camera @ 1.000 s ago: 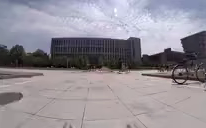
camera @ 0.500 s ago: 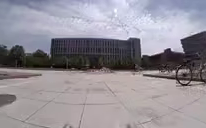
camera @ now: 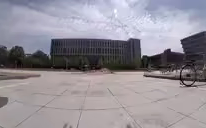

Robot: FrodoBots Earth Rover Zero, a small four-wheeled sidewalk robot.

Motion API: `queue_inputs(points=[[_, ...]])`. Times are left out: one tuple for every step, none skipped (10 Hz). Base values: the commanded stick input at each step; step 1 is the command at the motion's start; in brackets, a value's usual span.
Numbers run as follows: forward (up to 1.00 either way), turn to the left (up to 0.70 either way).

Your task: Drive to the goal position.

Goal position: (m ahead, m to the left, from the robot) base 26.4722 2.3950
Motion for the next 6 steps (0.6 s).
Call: queue_inputs(points=[[0.45, 0.00], [0.45, 0.00], [0.45, 0.00], [0.45, 0.00], [0.45, 0.00], [0.45, 0.00]])
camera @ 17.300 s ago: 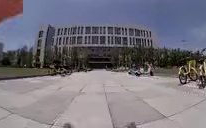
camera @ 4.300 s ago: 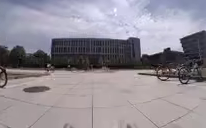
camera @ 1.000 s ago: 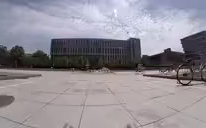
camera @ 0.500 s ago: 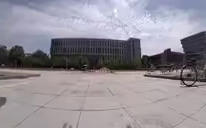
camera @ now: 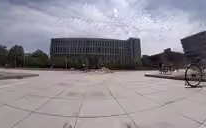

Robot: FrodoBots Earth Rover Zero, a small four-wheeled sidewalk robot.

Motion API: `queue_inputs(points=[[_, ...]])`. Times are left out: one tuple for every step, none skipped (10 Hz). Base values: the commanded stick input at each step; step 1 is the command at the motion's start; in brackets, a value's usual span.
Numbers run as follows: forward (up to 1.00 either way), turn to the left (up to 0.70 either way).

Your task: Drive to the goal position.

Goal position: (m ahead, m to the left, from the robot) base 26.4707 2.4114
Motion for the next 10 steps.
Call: queue_inputs(points=[[0.45, 0.00], [0.45, 0.00], [0.45, 0.00], [0.45, 0.00], [0.45, 0.00], [0.45, 0.00], [0.45, 0.00], [0.45, 0.00], [0.45, 0.00], [0.45, 0.00]])
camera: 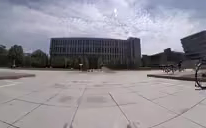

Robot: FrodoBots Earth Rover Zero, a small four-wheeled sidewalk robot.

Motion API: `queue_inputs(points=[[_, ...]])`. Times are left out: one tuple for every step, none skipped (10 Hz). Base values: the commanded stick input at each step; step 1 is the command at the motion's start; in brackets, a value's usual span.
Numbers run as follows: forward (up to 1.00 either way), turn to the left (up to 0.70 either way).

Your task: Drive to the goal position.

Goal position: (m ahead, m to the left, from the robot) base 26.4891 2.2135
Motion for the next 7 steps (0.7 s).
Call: queue_inputs(points=[[0.45, 0.00], [0.45, 0.00], [0.45, 0.00], [0.45, 0.00], [0.45, 0.00], [0.45, 0.00], [0.45, 0.00]])
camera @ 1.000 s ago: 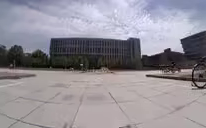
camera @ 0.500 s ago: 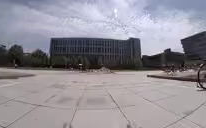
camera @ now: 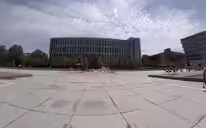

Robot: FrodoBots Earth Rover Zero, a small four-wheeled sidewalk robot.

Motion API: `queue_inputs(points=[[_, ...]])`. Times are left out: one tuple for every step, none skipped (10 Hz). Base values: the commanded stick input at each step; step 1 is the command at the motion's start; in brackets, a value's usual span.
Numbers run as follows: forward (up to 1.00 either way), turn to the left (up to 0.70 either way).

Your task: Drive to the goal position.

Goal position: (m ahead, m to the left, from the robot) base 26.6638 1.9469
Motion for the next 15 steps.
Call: queue_inputs(points=[[0.45, 0.00], [0.45, 0.00], [0.45, 0.00], [0.45, 0.00], [0.45, 0.00], [0.45, 0.00], [0.45, 0.00], [0.45, 0.00], [0.45, 0.00], [0.45, 0.00], [0.45, 0.00], [0.45, 0.00], [0.45, 0.00], [0.45, 0.00], [0.45, 0.00]])
